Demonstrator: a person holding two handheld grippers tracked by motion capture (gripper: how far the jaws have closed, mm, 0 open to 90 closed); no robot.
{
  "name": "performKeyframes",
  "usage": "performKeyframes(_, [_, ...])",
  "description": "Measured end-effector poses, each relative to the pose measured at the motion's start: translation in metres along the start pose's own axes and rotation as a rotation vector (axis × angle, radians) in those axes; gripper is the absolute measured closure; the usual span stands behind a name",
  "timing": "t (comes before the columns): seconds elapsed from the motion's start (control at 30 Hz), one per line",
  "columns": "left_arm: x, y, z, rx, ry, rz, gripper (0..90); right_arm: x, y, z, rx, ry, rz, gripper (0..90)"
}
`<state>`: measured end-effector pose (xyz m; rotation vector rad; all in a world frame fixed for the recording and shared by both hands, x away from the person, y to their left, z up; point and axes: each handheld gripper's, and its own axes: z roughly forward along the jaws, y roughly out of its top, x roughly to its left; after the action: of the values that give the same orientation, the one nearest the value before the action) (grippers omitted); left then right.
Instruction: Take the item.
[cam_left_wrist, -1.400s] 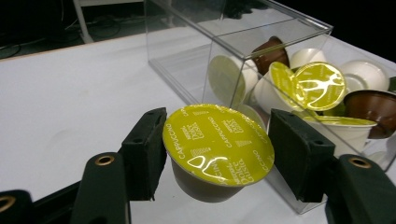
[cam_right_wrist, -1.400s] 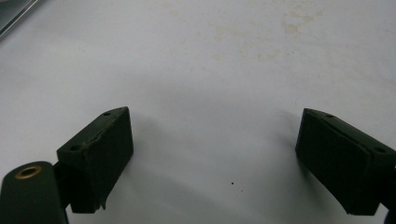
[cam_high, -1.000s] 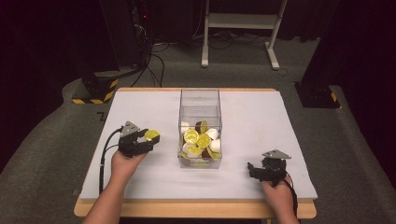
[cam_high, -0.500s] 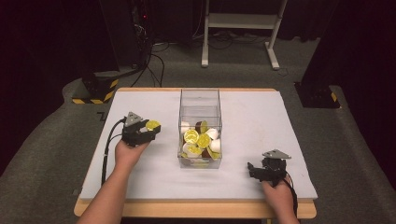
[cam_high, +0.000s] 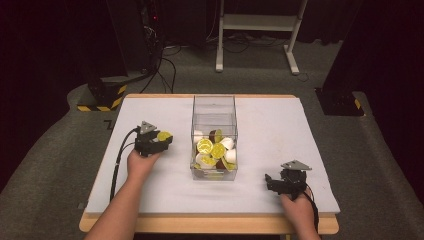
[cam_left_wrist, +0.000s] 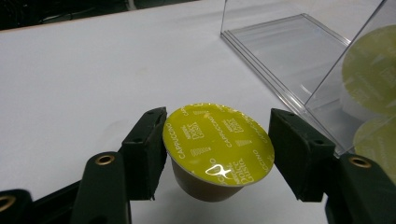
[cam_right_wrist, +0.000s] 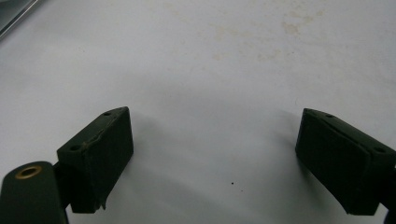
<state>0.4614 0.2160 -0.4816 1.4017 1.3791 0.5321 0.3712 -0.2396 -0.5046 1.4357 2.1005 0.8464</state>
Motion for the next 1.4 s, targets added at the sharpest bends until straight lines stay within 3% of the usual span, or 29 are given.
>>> performKeyframes(0.07, [0.005,-0.003,0.002,0.006,0.005,-0.031,39.3,0.0,0.0,0.0,-0.001,0.001,-0.002,11.2])
performKeyframes(0.27, [0.009,-0.01,0.005,0.01,0.02,-0.045,39.3,0.0,0.0,0.0,0.0,0.002,-0.001,11.2])
performKeyframes(0.53, [0.009,-0.014,0.007,0.036,0.028,-0.014,39.1,0.0,0.0,0.0,0.001,0.002,0.0,11.2])
performKeyframes(0.73, [0.008,-0.014,0.006,0.043,0.024,-0.016,38.4,0.0,0.0,0.0,0.001,0.002,0.0,11.2])
performKeyframes(0.8, [0.007,-0.013,0.005,0.05,0.022,-0.024,33.5,0.0,0.0,0.0,0.001,0.001,0.0,11.2])
performKeyframes(0.93, [0.004,-0.012,0.0,0.048,0.043,-0.015,24.8,0.0,0.0,0.0,0.0,0.001,-0.001,11.2])
performKeyframes(1.03, [0.002,-0.009,-0.005,0.047,0.036,-0.015,21.1,0.0,0.0,0.0,0.0,0.001,-0.001,11.2])
performKeyframes(1.13, [-0.001,-0.007,-0.013,0.021,0.02,-0.032,20.4,0.0,0.0,0.0,0.0,0.0,-0.001,11.2])
performKeyframes(1.4, [0.001,-0.013,-0.03,0.03,0.01,-0.042,22.4,0.0,0.0,0.0,0.0,0.0,-0.001,11.1])
